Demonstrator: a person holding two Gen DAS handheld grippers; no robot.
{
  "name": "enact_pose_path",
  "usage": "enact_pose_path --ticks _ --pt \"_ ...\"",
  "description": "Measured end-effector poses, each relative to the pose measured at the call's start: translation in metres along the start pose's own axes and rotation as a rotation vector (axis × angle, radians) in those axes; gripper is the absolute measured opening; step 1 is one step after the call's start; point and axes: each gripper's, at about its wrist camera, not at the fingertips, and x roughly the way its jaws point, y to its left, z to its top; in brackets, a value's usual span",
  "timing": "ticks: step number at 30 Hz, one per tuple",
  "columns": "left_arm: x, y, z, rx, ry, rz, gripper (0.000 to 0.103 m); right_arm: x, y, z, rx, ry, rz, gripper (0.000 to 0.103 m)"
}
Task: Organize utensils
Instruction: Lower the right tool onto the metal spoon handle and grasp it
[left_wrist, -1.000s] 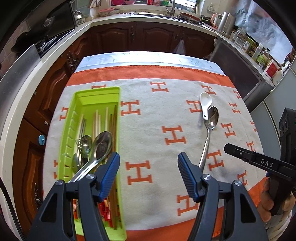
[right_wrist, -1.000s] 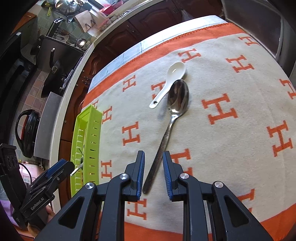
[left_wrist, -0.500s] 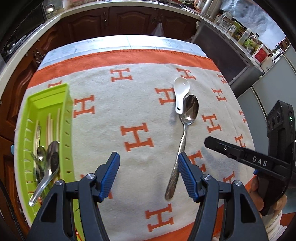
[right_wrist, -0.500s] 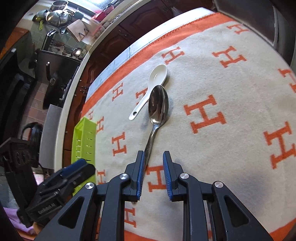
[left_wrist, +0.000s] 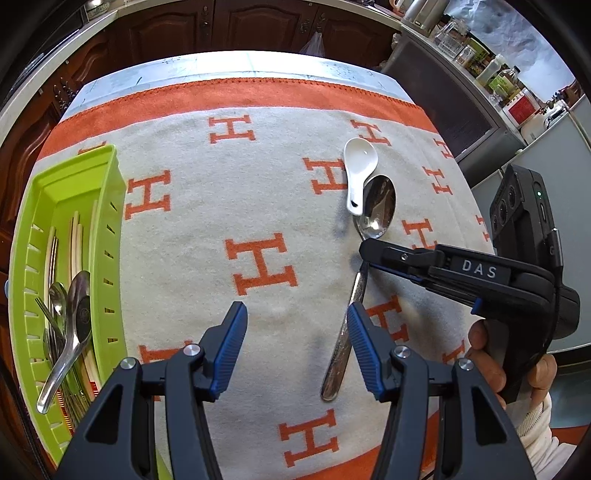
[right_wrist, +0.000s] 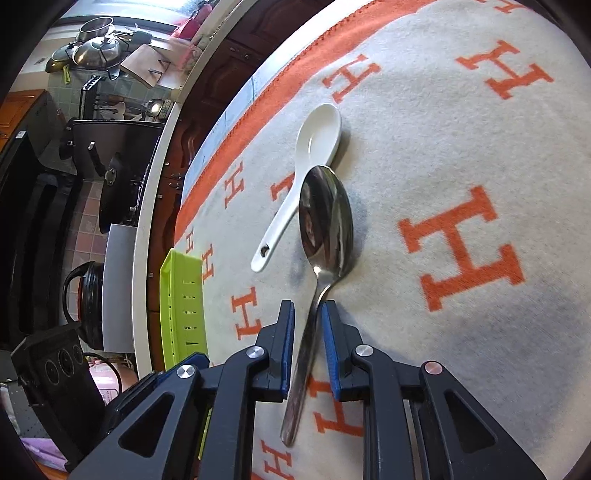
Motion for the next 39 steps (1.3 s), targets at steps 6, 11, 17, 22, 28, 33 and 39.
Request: enact_pose_path --ticks 6,11,17,22,28,33,39 --pt "-0.001 0.01 -0.003 -0.023 0.001 -0.02 0.055 0.015 0.015 0.0 -0.047 -0.014 -0.04 0.007" --pt "-0.003 0.019 -0.006 -0.05 0.005 -0.034 0.055 0.017 0.033 -0.004 -0.113 -0.039 -0.12 0.005" --pt "-0.013 0.03 -0.007 -0.067 -0.021 -0.04 0.055 0.025 0.075 -0.012 -0.276 -0.069 -0.231 0.0" --pt "-0.024 0.039 -0.008 -0.08 -0.046 -0.046 0.055 0.031 0.081 -0.013 -0.263 -0.026 -0.225 0.0" --pt "-0.028 0.049 -0.011 -0.096 -0.054 -0.063 0.055 0.023 0.052 -0.011 -0.143 0.007 -0.185 0.015" --pt "-0.03 0.053 -0.013 -0.111 -0.058 -0.082 0.055 0.027 0.056 -0.011 -0.142 0.002 -0.202 0.017" --pt "-0.05 0.067 -0.016 -0.137 -0.109 -0.113 0.055 0.046 0.088 -0.014 -0.286 0.012 -0.367 0.016"
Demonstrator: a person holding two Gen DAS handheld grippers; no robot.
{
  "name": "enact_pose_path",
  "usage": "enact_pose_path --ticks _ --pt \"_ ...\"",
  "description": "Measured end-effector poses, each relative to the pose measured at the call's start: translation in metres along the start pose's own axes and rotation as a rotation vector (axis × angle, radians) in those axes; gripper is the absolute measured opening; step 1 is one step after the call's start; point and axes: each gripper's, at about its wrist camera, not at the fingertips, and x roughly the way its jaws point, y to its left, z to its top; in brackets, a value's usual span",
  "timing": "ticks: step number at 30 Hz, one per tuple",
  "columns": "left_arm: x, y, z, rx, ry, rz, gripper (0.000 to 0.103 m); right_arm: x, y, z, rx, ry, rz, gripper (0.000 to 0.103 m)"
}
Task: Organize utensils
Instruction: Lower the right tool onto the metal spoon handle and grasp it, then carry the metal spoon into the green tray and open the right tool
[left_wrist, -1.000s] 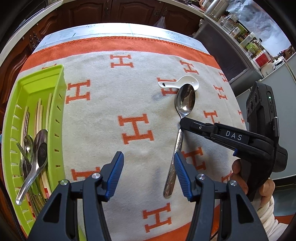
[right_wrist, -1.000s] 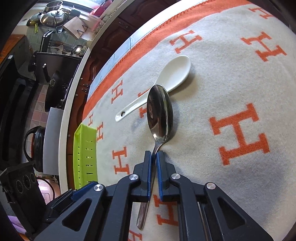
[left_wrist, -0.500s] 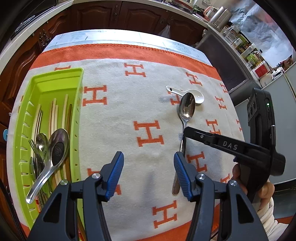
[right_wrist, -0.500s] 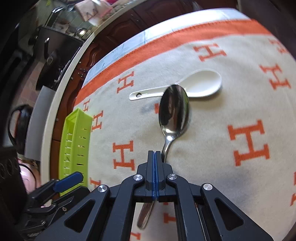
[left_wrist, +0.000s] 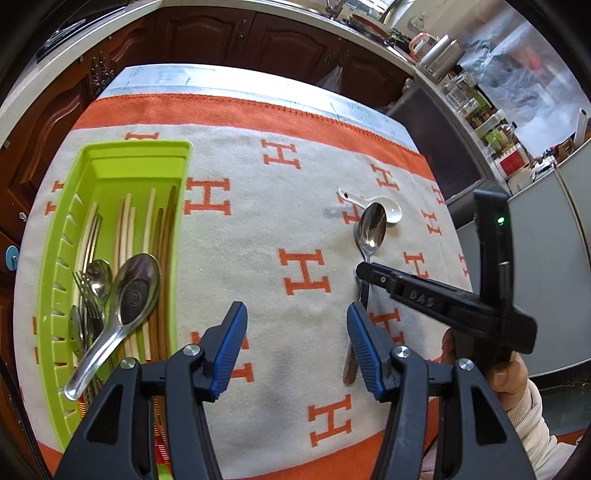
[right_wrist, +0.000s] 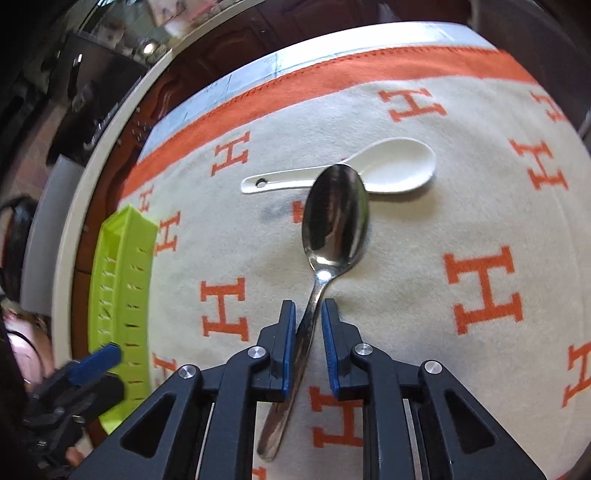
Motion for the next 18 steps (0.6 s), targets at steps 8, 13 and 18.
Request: enact_pose_path --ticks 8,13,18 --pt "-0.017 0.026 -0.004 -0.056 -0.032 -0.039 0.055 0.0 0.03 0.002 -0.14 0.013 -0.174 0.006" --pt "-0.024 0.04 -0.009 -0.082 -0.056 -0.053 0.055 0.0 0.062 -0.011 -0.296 0.002 -0.316 0.005" --pt "-0.027 0.051 -0.011 -0.103 -0.066 -0.057 0.055 0.001 0.091 -0.028 -0.423 -0.028 -0.391 0.003"
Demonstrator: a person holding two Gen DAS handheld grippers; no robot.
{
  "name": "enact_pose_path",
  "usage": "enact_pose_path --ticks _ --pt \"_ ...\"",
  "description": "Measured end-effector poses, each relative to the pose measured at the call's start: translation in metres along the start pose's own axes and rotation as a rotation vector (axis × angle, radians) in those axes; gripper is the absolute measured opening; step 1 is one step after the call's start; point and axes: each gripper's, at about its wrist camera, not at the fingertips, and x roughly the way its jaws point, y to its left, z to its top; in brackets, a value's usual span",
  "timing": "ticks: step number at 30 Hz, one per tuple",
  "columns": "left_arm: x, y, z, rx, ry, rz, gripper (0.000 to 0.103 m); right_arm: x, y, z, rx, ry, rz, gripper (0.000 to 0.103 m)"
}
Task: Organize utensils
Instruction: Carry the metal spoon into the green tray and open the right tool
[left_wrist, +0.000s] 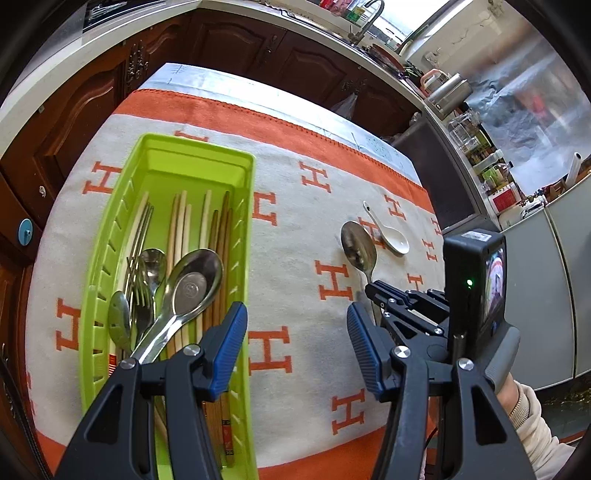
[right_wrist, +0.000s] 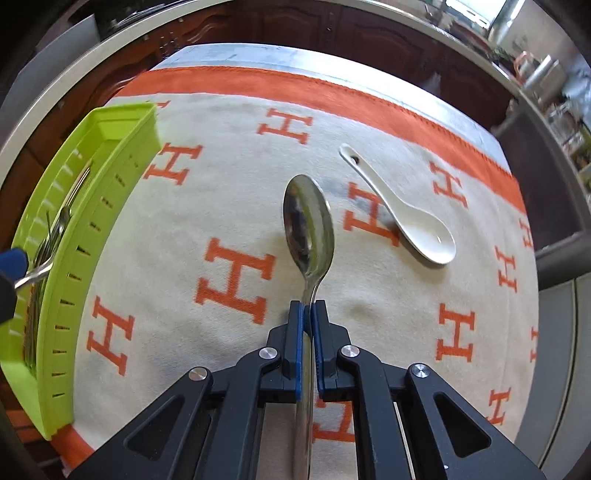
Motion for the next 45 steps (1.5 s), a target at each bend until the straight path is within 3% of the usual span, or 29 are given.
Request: enact_pose_path --ticks 8,18,27,35,45 --pt "0.002 0.008 -0.003 -0.017 0.008 -0.02 0.055 -0.003 0.001 0.001 0.032 0.015 0.067 0.002" --pt "0.006 0.003 -0.005 -0.014 0.019 -0.023 0.055 0.005 -0.018 0.005 0.097 0.062 0.224 0.005" --pt "0.009 0.0 -0.005 -0.01 0.024 -0.019 0.055 0.011 -0.026 0.0 0.134 0.074 0.201 0.003" --pt "0.014 -0.006 -0.006 -0.004 0.042 -0.026 0.055 0.021 -0.029 -0.007 0.135 0.113 0.241 0.004" --pt "0.017 -0.015 -0.005 0.033 0.055 0.013 0.055 0.02 -0.039 -0.014 0.199 0.088 0.295 0.002"
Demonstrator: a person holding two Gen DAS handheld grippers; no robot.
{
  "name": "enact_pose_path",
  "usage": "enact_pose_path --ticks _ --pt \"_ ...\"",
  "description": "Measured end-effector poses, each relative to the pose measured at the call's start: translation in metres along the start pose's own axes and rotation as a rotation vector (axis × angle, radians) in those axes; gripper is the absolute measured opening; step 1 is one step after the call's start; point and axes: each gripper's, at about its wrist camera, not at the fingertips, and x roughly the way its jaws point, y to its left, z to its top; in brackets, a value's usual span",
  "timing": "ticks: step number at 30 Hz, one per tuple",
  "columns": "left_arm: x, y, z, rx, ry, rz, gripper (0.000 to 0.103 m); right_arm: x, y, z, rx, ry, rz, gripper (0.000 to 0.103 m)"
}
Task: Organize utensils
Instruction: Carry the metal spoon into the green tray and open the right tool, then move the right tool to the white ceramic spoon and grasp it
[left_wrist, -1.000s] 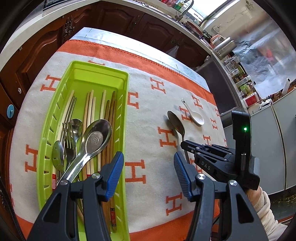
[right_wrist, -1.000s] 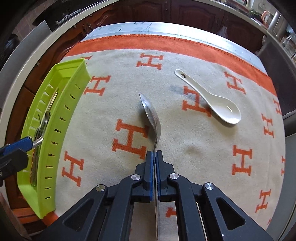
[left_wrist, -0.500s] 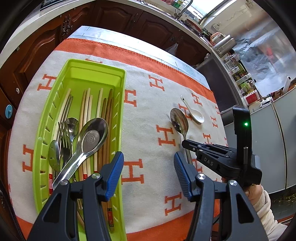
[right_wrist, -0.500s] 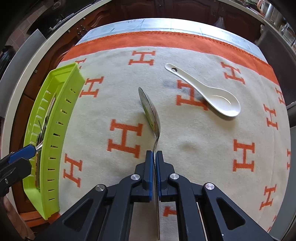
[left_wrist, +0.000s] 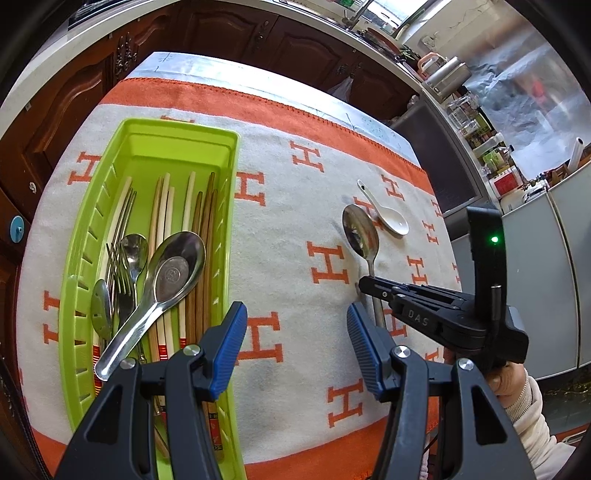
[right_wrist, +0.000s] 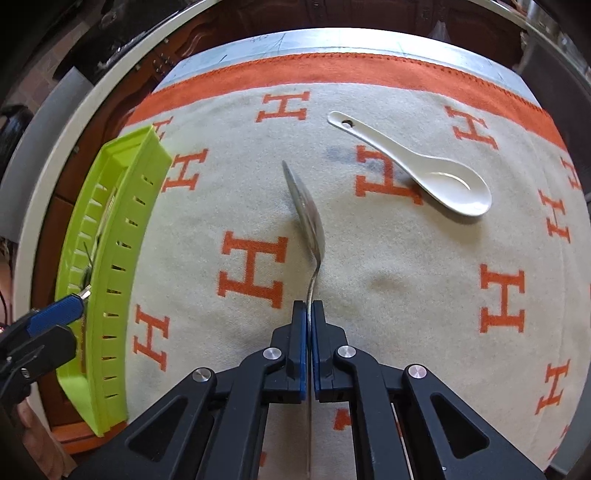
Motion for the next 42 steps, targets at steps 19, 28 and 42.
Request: enact_pose_path --ticks 19,28,42 --pt "-0.082 0.078 -0.005 -0.077 -0.158 0.435 0.055 -0.069 0.103 0.011 0.081 -0.037 0.421 0.002" --pt "-0.088 0.118 -0.031 -0.162 -0.138 0.451 0.055 -0.008 0.167 0.027 0.166 0.079 0.363 0.002" --pt "-0.077 0.109 -0.034 -0.15 -0.124 0.403 0.06 -0.024 0.174 0.011 0.11 0.017 0.251 0.014"
